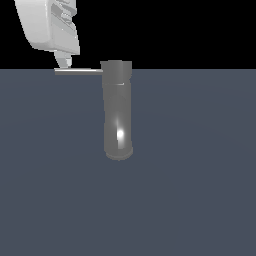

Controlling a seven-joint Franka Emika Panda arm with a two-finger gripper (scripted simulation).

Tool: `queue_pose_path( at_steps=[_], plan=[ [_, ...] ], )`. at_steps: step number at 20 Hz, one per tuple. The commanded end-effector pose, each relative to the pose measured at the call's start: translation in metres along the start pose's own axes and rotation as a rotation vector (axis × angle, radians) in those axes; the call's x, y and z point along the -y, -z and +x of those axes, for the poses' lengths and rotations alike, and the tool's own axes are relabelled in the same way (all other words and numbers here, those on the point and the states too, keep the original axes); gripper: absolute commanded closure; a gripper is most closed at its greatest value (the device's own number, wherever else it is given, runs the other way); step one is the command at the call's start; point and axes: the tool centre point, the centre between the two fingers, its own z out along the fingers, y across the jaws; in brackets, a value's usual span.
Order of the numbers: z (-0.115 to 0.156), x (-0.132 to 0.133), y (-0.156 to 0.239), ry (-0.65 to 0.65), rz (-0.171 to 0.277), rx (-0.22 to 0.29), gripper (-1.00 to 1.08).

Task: Turn on the faucet by rotating a designated handle.

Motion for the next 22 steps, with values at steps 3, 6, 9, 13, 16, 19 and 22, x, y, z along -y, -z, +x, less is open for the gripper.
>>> queue_pose_path(
  at_steps=[3, 6, 9, 13, 16, 19, 22],
  plan=[
    [0.0, -0.015, 0.0, 0.002, -0.004, -0.002, 1.08],
    [0.001, -0.023, 0.0, 0.002, -0.004, -0.002, 1.08],
    [0.001, -0.032, 0.0, 0.002, -0.004, -0.002, 1.08],
    [0.006, -0.032, 0.0, 0.001, -0.001, 0.0, 1.08],
    [0.013, -0.038, 0.0, 0.001, -0.001, 0.0, 1.08],
    [0.02, -0.045, 0.0, 0.001, -0.001, 0.0, 1.08],
    [0.027, -0.052, 0.0, 0.001, -0.002, 0.0, 1.08]
  ],
)
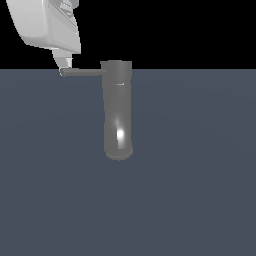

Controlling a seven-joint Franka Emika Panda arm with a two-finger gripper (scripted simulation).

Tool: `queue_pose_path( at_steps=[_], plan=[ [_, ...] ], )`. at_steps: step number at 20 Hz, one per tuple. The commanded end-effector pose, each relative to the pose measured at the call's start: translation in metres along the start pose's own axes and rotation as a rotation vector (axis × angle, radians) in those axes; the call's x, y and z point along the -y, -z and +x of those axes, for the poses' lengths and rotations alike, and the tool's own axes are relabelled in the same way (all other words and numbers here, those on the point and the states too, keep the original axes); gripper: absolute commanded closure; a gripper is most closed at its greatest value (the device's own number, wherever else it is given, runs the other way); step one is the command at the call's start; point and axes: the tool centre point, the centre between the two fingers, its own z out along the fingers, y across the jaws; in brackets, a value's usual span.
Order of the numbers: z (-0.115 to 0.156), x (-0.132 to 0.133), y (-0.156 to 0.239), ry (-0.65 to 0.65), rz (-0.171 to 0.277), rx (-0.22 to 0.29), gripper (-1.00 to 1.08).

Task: Turn on the faucet by rotating a designated handle.

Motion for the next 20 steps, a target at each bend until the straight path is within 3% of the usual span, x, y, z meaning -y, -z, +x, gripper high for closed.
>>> queue_pose_path(
  at_steps=[1, 20],
  plan=[
    [0.013, -0.006, 0.0, -0.013, -0.002, -0.001, 1.08],
    [0.062, -0.052, 0.001, -0.012, -0.003, -0.002, 1.08]
  ],
)
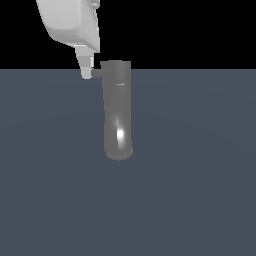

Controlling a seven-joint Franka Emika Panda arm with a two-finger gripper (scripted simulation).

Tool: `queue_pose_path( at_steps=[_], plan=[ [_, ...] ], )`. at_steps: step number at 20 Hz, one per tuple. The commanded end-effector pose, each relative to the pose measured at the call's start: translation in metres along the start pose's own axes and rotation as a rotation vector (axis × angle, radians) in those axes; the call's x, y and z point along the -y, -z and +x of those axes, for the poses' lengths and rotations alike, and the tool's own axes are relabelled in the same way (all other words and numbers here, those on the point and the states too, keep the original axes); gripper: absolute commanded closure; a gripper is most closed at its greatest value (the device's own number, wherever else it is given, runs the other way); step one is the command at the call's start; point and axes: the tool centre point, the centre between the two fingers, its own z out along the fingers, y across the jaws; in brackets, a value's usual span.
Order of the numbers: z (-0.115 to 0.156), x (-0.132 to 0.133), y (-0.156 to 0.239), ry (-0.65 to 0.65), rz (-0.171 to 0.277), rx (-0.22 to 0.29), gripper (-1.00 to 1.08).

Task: Turn on the faucet by rotating a designated handle.

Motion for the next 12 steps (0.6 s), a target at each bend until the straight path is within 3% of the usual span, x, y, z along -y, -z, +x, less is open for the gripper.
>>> queue_pose_path(
  at_steps=[1, 3, 12],
  plan=[
    [0.011, -0.007, 0.0, -0.008, -0.002, -0.001, 1.08],
    [0.005, -0.004, 0.0, 0.0, -0.001, 0.0, 1.08],
    [0.057, -0.002, 0.0, -0.004, -0.001, -0.001, 1.08]
  ],
)
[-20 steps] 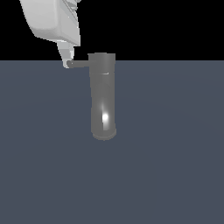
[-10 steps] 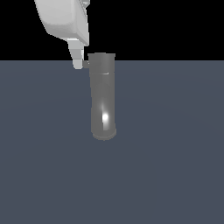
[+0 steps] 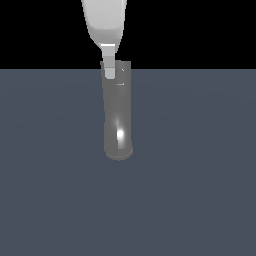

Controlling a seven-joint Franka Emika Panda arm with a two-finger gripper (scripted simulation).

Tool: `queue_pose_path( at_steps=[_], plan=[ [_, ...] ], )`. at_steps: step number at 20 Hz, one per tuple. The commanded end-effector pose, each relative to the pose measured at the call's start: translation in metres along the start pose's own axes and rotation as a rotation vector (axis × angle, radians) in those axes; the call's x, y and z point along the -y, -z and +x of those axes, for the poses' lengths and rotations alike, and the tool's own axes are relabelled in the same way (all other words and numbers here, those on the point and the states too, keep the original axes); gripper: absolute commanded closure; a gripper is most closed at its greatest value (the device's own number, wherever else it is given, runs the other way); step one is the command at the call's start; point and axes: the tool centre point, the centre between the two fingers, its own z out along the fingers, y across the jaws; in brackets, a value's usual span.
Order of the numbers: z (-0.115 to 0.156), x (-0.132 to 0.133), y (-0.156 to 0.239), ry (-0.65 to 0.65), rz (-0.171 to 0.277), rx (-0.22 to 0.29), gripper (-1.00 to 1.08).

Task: Turn on the faucet by rotating a designated handle.

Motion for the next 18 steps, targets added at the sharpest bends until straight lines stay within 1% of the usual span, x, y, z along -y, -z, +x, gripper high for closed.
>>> queue_pose_path(
  at_steps=[1, 10, 11, 12, 18],
  plan=[
    [0.022, 0.0, 0.0, -0.016, 0.001, 0.0, 1.08],
    [0.074, 0.003, 0.0, -0.019, 0.001, 0.0, 1.08],
    [0.074, 0.003, 0.0, -0.019, 0.001, 0.0, 1.08],
    [0.056, 0.005, 0.0, 0.009, 0.0, -0.001, 1.08],
    [0.073, 0.021, 0.0, 0.003, 0.0, -0.001, 1.08]
  ],
)
